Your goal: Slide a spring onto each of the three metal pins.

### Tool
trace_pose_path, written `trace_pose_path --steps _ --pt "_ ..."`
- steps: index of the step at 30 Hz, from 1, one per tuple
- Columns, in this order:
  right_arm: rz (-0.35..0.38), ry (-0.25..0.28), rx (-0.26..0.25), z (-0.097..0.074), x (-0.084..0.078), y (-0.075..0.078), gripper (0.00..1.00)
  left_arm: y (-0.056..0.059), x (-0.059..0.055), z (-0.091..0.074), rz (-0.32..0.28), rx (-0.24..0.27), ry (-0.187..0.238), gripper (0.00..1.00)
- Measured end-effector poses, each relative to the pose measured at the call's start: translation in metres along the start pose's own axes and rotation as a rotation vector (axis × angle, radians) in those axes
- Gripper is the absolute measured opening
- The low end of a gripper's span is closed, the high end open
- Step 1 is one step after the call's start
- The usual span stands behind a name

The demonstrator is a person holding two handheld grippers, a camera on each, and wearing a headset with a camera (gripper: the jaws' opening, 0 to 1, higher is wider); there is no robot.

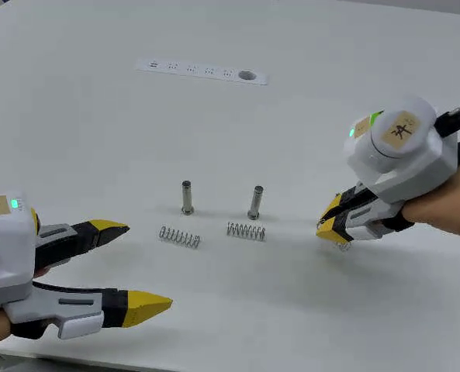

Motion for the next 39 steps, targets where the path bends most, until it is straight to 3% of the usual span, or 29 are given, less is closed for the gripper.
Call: trace_pose_path --steps 7,32,39 --pt "0.07 0.083 -0.048 -0.008 -0.005 -0.007 0.12 0.0 0.0 0.0 0.0 0.0 0.001 0.77" --pt "0.113 0.117 -0.086 -0.014 -0.01 -0.007 0.12 0.001 0.0 0.0 0.004 0.001 -0.004 0.77" --pt "0.121 0.123 -0.102 -0.026 -0.006 -0.007 0.12 0.001 0.0 0.0 0.006 0.0 -0.009 0.77"
Point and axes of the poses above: the centre of the closed fingertips' face, and the gripper's own axes: z roughly forward along the fingers, y roughly to its right, x roughly out of its top, the point moved 9 cm from there along -z, roughly backward along the fingers, and after that the axes turned 15 degrees about -z, right-handed, at the moved point
